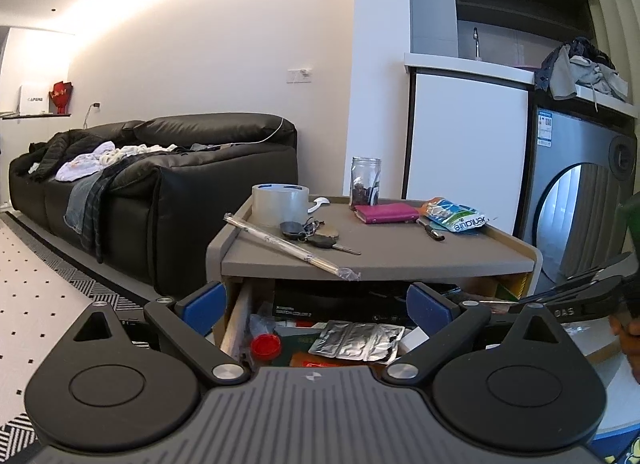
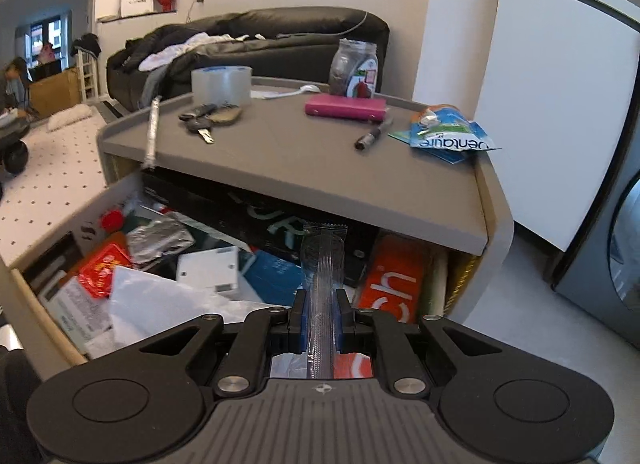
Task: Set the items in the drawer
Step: 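Lower the held bag into the open top drawer with the right gripper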
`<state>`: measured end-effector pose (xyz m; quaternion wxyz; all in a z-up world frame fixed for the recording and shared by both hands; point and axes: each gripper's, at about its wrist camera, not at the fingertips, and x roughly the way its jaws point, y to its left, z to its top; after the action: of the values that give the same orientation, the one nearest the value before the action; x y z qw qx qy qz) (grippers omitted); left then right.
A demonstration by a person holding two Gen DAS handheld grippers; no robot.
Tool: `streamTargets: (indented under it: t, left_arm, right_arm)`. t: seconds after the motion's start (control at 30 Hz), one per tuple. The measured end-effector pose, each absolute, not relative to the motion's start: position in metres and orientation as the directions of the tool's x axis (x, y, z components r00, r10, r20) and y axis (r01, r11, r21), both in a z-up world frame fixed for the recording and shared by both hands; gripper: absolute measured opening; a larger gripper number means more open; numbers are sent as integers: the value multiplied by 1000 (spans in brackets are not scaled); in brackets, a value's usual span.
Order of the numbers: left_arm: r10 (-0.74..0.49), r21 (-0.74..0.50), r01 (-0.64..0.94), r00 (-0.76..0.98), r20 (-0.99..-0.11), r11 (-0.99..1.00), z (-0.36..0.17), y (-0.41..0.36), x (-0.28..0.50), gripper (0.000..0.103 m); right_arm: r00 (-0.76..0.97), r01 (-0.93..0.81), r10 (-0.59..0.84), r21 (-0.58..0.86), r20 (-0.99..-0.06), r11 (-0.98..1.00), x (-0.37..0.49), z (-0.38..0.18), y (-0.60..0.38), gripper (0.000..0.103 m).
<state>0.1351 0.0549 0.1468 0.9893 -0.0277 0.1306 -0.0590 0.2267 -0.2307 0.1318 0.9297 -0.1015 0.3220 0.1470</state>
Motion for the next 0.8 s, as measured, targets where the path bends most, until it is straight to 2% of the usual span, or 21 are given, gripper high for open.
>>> streamTargets:
  t: [0.57, 0.8]
  left_arm:
    - [-144, -52, 135, 956, -256, 989, 144, 41, 142, 101]
    - [-171, -66, 161, 963, -207, 985, 149, 41, 141, 103]
  right_arm:
    - [686, -355, 188, -98, -703, 930, 233, 124, -238, 14]
    - [656, -366, 172, -111, -735, 924, 235, 123, -239, 15]
